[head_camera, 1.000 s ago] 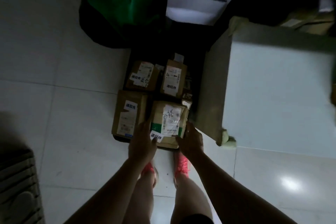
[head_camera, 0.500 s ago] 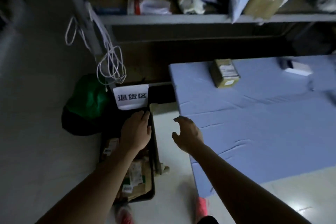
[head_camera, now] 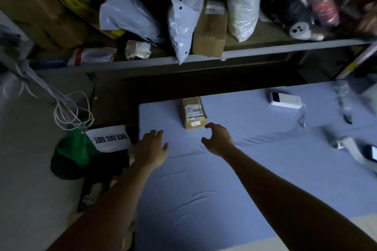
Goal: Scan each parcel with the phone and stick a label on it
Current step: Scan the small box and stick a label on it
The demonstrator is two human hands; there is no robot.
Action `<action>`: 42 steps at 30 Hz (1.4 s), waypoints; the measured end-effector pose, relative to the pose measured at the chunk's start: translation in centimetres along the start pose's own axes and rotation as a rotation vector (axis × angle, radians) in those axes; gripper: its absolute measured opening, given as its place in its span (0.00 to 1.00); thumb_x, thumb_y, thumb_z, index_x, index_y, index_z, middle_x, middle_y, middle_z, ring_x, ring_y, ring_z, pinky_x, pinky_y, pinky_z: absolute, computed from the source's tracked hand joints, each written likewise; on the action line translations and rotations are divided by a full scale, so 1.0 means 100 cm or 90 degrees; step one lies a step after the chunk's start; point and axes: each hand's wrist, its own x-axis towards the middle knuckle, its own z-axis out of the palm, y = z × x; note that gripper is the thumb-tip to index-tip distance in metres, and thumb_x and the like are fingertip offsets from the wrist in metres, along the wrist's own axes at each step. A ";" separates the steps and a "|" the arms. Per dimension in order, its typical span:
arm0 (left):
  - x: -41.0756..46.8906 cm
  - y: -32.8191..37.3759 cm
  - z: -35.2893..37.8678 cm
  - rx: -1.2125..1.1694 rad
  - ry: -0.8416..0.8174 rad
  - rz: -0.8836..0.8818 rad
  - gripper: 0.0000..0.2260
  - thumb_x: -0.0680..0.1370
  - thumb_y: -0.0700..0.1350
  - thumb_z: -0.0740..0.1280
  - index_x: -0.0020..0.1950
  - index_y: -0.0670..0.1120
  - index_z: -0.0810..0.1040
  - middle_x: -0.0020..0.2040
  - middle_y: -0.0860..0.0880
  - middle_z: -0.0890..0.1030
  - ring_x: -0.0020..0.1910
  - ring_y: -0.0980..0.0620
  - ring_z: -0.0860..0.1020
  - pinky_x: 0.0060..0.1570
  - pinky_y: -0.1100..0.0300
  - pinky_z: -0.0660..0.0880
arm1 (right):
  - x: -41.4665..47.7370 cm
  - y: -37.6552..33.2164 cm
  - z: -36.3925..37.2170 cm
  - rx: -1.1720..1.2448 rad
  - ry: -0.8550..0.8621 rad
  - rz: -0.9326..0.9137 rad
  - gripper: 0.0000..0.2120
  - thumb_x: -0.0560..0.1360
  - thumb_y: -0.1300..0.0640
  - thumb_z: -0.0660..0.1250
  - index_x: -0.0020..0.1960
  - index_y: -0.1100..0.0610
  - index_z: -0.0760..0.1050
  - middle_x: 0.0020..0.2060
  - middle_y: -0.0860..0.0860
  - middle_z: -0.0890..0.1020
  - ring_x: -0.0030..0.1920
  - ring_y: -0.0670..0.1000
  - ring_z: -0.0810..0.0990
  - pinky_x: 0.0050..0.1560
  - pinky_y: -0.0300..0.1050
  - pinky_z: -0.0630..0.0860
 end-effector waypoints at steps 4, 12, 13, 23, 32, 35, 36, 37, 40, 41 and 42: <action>0.032 0.026 0.008 -0.028 0.004 0.009 0.27 0.83 0.56 0.60 0.79 0.46 0.61 0.75 0.45 0.69 0.71 0.44 0.69 0.65 0.49 0.71 | 0.037 0.012 -0.005 0.048 -0.004 0.003 0.25 0.77 0.51 0.69 0.73 0.52 0.70 0.64 0.54 0.79 0.64 0.55 0.76 0.62 0.47 0.74; 0.121 0.046 0.044 -0.208 -0.036 -0.036 0.22 0.83 0.56 0.60 0.72 0.46 0.69 0.66 0.43 0.76 0.63 0.41 0.76 0.57 0.46 0.77 | 0.100 0.004 0.017 0.137 -0.014 0.042 0.28 0.78 0.53 0.69 0.76 0.54 0.67 0.66 0.54 0.79 0.65 0.57 0.78 0.58 0.47 0.75; 0.129 0.050 0.048 -0.277 -0.057 -0.039 0.20 0.83 0.56 0.61 0.70 0.46 0.71 0.66 0.43 0.77 0.62 0.42 0.77 0.57 0.46 0.77 | 0.107 0.005 0.018 0.130 -0.012 0.045 0.25 0.78 0.53 0.69 0.73 0.55 0.70 0.64 0.54 0.81 0.63 0.57 0.79 0.55 0.44 0.75; 0.128 0.097 0.074 -0.464 -0.036 -0.023 0.16 0.83 0.44 0.63 0.72 0.48 0.72 0.63 0.46 0.79 0.56 0.51 0.78 0.47 0.65 0.71 | 0.101 0.043 0.010 0.188 0.053 0.121 0.12 0.74 0.57 0.73 0.58 0.53 0.81 0.51 0.51 0.86 0.49 0.52 0.85 0.41 0.39 0.78; 0.069 0.272 0.092 -0.490 -0.062 0.064 0.17 0.83 0.49 0.63 0.72 0.52 0.73 0.67 0.46 0.78 0.62 0.48 0.78 0.55 0.56 0.78 | 0.014 0.212 -0.070 0.258 0.106 0.150 0.14 0.75 0.55 0.72 0.60 0.51 0.80 0.52 0.47 0.86 0.49 0.48 0.84 0.48 0.42 0.81; 0.038 0.350 0.108 -0.507 -0.055 0.044 0.17 0.83 0.48 0.64 0.72 0.49 0.74 0.68 0.45 0.77 0.62 0.46 0.79 0.58 0.52 0.79 | -0.017 0.280 -0.108 0.240 0.103 0.134 0.14 0.75 0.54 0.72 0.61 0.51 0.80 0.53 0.47 0.85 0.50 0.49 0.84 0.46 0.42 0.81; 0.026 0.374 0.115 -0.508 -0.058 0.039 0.18 0.83 0.48 0.64 0.72 0.49 0.74 0.68 0.45 0.77 0.62 0.45 0.79 0.58 0.52 0.79 | -0.030 0.300 -0.118 0.226 0.095 0.134 0.14 0.75 0.53 0.71 0.60 0.50 0.80 0.52 0.47 0.85 0.50 0.50 0.84 0.45 0.41 0.79; 0.013 0.403 0.122 -0.509 -0.064 0.038 0.18 0.83 0.49 0.64 0.72 0.49 0.73 0.68 0.45 0.78 0.62 0.46 0.79 0.57 0.53 0.79 | -0.044 0.323 -0.132 0.209 0.089 0.135 0.13 0.74 0.52 0.71 0.59 0.49 0.80 0.52 0.47 0.85 0.50 0.50 0.84 0.43 0.41 0.78; -0.016 0.465 0.143 -0.504 -0.084 0.032 0.18 0.83 0.51 0.62 0.73 0.51 0.73 0.66 0.45 0.78 0.60 0.48 0.79 0.54 0.56 0.78 | -0.079 0.378 -0.157 0.206 0.071 0.131 0.14 0.70 0.48 0.72 0.54 0.50 0.82 0.48 0.47 0.86 0.48 0.51 0.84 0.44 0.43 0.80; -0.023 0.481 0.150 -0.502 -0.089 0.034 0.18 0.83 0.50 0.63 0.73 0.51 0.73 0.65 0.45 0.79 0.59 0.49 0.79 0.53 0.57 0.78 | -0.088 0.393 -0.164 0.212 0.061 0.133 0.14 0.69 0.47 0.72 0.53 0.50 0.83 0.47 0.47 0.86 0.48 0.51 0.84 0.46 0.45 0.81; -0.027 0.502 0.156 -0.498 -0.095 0.040 0.18 0.83 0.50 0.63 0.73 0.51 0.73 0.64 0.46 0.80 0.57 0.50 0.79 0.51 0.58 0.78 | -0.097 0.413 -0.172 0.216 0.055 0.137 0.14 0.68 0.46 0.72 0.52 0.50 0.83 0.47 0.47 0.87 0.48 0.51 0.84 0.47 0.46 0.82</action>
